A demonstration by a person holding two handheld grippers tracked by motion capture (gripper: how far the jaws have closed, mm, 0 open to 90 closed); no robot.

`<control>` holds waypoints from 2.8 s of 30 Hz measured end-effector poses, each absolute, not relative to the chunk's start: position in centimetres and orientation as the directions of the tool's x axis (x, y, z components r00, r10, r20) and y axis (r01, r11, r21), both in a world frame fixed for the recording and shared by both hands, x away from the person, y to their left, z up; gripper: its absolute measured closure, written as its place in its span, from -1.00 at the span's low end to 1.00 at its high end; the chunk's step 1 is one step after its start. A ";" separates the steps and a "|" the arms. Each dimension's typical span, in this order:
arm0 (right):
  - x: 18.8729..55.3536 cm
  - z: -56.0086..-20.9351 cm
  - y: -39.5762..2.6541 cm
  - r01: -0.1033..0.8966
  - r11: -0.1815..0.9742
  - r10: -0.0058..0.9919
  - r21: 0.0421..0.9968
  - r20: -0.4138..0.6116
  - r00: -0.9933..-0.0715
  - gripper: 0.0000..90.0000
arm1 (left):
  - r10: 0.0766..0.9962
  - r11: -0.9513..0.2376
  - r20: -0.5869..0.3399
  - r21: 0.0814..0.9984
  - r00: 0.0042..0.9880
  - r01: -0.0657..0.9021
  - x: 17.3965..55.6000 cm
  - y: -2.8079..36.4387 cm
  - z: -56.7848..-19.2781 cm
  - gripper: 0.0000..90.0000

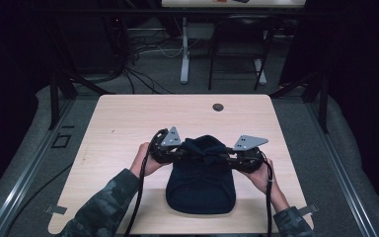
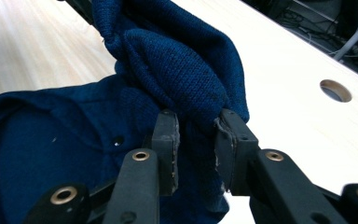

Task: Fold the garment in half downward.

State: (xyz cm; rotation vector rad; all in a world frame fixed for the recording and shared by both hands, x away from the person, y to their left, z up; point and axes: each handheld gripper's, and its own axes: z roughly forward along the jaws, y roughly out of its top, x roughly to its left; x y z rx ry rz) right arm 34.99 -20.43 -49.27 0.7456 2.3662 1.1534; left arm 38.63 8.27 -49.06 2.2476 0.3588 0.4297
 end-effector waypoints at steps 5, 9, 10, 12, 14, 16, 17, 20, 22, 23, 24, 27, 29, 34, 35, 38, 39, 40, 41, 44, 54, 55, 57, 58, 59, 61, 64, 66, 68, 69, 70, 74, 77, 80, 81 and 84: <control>34.2 -49.7 -20.6 0.304 0.524 0.611 0.796 -0.102 -0.785 0.54 | 0.372 -0.643 0.186 0.759 0.909 0.108 37.8 8.4 -49.5 0.57; 33.5 -50.2 -20.5 0.317 0.539 0.600 0.781 -0.092 -0.794 0.53 | 0.363 -0.642 0.182 0.760 0.914 0.104 37.1 8.5 -50.0 0.57; 33.3 -50.4 -20.5 0.314 0.537 0.600 0.783 -0.092 -0.795 0.53 | 0.363 -0.638 0.179 0.763 0.914 0.104 36.9 8.6 -50.2 0.57; 33.0 -50.6 -20.5 0.312 0.547 0.594 0.776 -0.097 -0.799 0.53 | 0.356 -0.634 0.171 0.766 0.918 0.103 36.7 8.7 -50.6 0.57; 32.6 -50.9 -20.5 0.308 0.543 0.597 0.781 -0.102 -0.796 0.57 | 0.352 -0.626 0.156 0.772 0.923 0.109 36.5 8.9 -51.0 0.57; 32.2 -51.2 -20.4 0.303 0.550 0.597 0.778 -0.112 -0.794 0.63 | 0.350 -0.616 0.140 0.779 0.926 0.115 36.2 9.0 -51.3 0.58; 31.9 -51.4 -20.3 0.298 0.552 0.596 0.778 -0.118 -0.794 0.65 | 0.347 -0.618 0.139 0.778 0.927 0.115 36.0 9.1 -51.5 0.58; 31.4 -51.8 -20.1 0.292 0.567 0.591 0.770 -0.134 -0.795 0.66 | 0.340 -0.622 0.132 0.774 0.931 0.117 35.6 9.1 -51.9 0.59; 31.1 -51.9 -20.1 0.296 0.574 0.587 0.764 -0.132 -0.799 0.65 | 0.337 -0.620 0.127 0.776 0.933 0.118 35.4 9.1 -52.2 0.59; 31.0 -52.0 -20.1 0.294 0.577 0.585 0.762 -0.135 -0.800 0.64 | 0.338 -0.618 0.124 0.777 0.933 0.121 35.2 9.2 -52.3 0.58; 30.9 -52.1 -20.1 0.297 0.579 0.583 0.759 -0.130 -0.802 0.64 | 0.332 -0.622 0.122 0.774 0.935 0.120 35.1 9.2 -52.4 0.58; 30.4 -52.4 -20.1 0.293 0.595 0.570 0.748 -0.137 -0.810 0.62 | 0.327 -0.634 0.130 0.764 0.936 0.115 34.5 9.2 -52.8 0.57; 30.2 -52.7 -20.0 0.294 0.609 0.562 0.736 -0.140 -0.815 0.61 | 0.320 -0.643 0.131 0.757 0.938 0.114 34.1 9.1 -53.2 0.56; 29.6 -53.5 -20.0 0.316 0.627 0.553 0.712 -0.121 -0.825 0.57 | 0.305 -0.660 0.104 0.739 0.947 0.131 33.5 9.1 -54.5 0.52; 29.5 -53.7 -20.0 0.319 0.631 0.549 0.708 -0.117 -0.827 0.55 | 0.307 -0.661 0.096 0.737 0.947 0.139 33.4 9.1 -54.7 0.50; 29.1 -54.2 -20.0 0.335 0.638 0.545 0.693 -0.099 -0.833 0.45 | 0.309 -0.671 0.066 0.722 0.949 0.168 33.2 9.3 -55.3 0.39; 28.9 -54.4 -20.1 0.343 0.642 0.545 0.686 -0.095 -0.833 0.42 | 0.316 -0.677 0.056 0.713 0.947 0.183 33.0 9.4 -55.4 0.29; 28.6 -54.6 -20.1 0.357 0.649 0.544 0.672 -0.082 -0.835 0.40 | 0.323 -0.682 0.054 0.705 0.945 0.193 32.7 9.6 -55.5 0.20; 28.3 -54.7 -20.1 0.358 0.660 0.539 0.660 -0.085 -0.838 0.37 | 0.327 -0.689 0.060 0.698 0.943 0.194 32.3 9.8 -55.4 0.13; 27.0 -54.5 -20.6 0.353 0.662 0.538 0.661 -0.091 -0.838 0.30 | 0.359 -0.688 0.067 0.693 0.931 0.216 31.4 10.8 -55.0 -0.13; 29.4 -50.7 -21.4 0.377 0.503 0.619 0.777 -0.020 -0.785 0.23 | 0.431 -0.613 0.113 0.765 0.895 0.198 32.3 11.7 -51.0 -0.35; 30.0 -50.4 -21.1 0.383 0.497 0.622 0.779 -0.012 -0.783 0.23 | 0.453 -0.600 0.116 0.773 0.884 0.206 32.7 11.5 -50.8 -0.35; 31.0 -50.2 -20.4 0.383 0.479 0.627 0.790 -0.002 -0.779 0.23 | 0.490 -0.579 0.100 0.780 0.866 0.238 33.7 11.0 -50.8 -0.35; 31.6 -50.2 -19.9 0.386 0.478 0.621 0.789 0.007 -0.784 0.22 | 0.507 -0.572 0.085 0.777 0.857 0.261 34.0 10.7 -51.0 -0.35; 32.1 -50.4 -19.5 0.391 0.480 0.622 0.786 0.010 -0.783 0.22 | 0.516 -0.574 0.080 0.771 0.853 0.275 34.3 10.4 -51.4 -0.35; 32.8 -51.1 -18.7 0.407 0.486 0.615 0.773 0.029 -0.788 0.19 | 0.517 -0.596 0.083 0.749 0.852 0.289 34.6 9.8 -52.4 -0.37; 33.3 -52.5 -17.8 0.441 0.528 0.618 0.726 0.027 -0.785 0.08 | 0.501 -0.624 0.077 0.722 0.862 0.298 34.4 9.3 -53.9 -0.38; 33.2 -53.3 -17.6 0.454 0.541 0.616 0.708 0.034 -0.787 -0.01 | 0.489 -0.642 0.078 0.706 0.869 0.298 34.1 9.2 -54.7 -0.41; 33.0 -53.8 -17.5 0.464 0.568 0.609 0.680 0.032 -0.793 -0.07 | 0.485 -0.652 0.083 0.698 0.871 0.297 33.9 9.2 -55.2 -0.45; 33.0 -54.1 -17.5 0.468 0.570 0.609 0.675 0.035 -0.792 -0.12 | 0.482 -0.655 0.080 0.695 0.872 0.298 33.8 9.3 -55.4 -0.46; 32.9 -54.3 -17.4 0.477 0.573 0.613 0.666 0.037 -0.789 -0.17 | 0.483 -0.656 0.082 0.693 0.872 0.299 33.8 9.3 -55.6 -0.47; 32.9 -55.1 -17.4 0.483 0.586 0.609 0.651 0.039 -0.792 -0.23 | 0.485 -0.663 0.088 0.686 0.870 0.300 33.6 9.5 -56.3 -0.54; 32.7 -55.5 -17.3 0.479 0.599 0.605 0.642 0.029 -0.796 -0.30 | 0.495 -0.668 0.100 0.680 0.863 0.303 33.4 9.4 -56.6 -0.60; 32.7 -55.8 -17.2 0.469 0.615 0.598 0.634 0.012 -0.802 -0.35 | 0.505 -0.664 0.097 0.678 0.857 0.314 33.4 9.4 -56.9 -0.64; 32.6 -55.9 -17.2 0.465 0.621 0.595 0.631 0.006 -0.804 -0.36 | 0.507 -0.663 0.100 0.680 0.856 0.314 33.4 9.5 -57.0 -0.64; 32.5 -56.2 -17.2 0.458 0.627 0.594 0.630 -0.007 -0.804 -0.40 | 0.512 -0.661 0.097 0.678 0.853 0.320 33.4 9.5 -57.2 -0.65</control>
